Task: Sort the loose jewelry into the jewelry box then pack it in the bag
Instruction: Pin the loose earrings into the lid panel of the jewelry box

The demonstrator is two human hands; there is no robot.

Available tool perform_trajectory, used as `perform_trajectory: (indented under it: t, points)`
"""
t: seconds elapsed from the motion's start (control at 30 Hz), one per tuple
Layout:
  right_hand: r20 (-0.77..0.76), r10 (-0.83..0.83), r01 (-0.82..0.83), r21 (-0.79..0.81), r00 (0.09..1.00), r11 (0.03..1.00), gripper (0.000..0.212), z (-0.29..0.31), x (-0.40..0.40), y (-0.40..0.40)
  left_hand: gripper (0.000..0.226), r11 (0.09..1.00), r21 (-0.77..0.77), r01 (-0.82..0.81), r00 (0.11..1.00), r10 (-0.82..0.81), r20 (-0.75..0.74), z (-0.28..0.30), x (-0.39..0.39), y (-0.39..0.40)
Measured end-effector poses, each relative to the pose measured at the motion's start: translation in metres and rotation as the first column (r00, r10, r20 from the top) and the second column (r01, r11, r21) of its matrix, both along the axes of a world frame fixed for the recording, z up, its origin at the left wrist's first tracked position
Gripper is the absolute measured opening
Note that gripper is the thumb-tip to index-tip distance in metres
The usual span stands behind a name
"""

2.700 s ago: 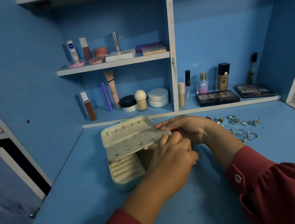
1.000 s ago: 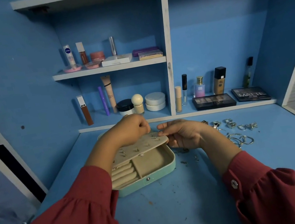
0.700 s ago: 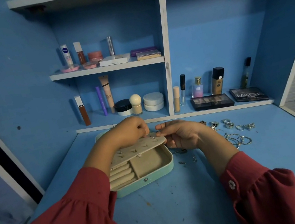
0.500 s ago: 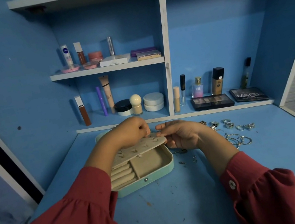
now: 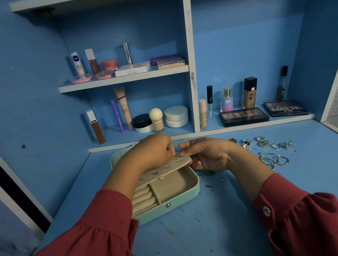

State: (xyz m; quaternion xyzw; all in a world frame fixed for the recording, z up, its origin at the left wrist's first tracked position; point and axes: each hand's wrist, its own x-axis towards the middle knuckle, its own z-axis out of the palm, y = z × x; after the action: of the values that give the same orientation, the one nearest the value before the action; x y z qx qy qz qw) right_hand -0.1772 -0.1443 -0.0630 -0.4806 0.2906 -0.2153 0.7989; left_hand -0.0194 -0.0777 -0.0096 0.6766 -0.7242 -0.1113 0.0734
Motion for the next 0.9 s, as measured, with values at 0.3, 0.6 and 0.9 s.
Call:
perform_trajectory:
  t: [0.3,0.6,0.9]
  points:
    - [-0.005,-0.007,0.007,0.011,1.0,1.0,0.021,-0.002,0.001,-0.002,0.015,0.999,0.037,-0.012,0.995,0.016,-0.098,0.006,0.006,-0.003]
    - [0.002,0.01,-0.01,0.009,1.0,1.0,0.021,-0.001,0.0,-0.002,0.012,0.999,0.046,-0.027,0.998,0.029,-0.048,0.006,0.002,-0.004]
    - [-0.003,-0.003,0.003,0.012,1.0,1.0,0.021,-0.003,0.0,-0.003,0.01,1.0,0.029,-0.006,0.999,0.004,0.054,0.008,-0.005,-0.004]
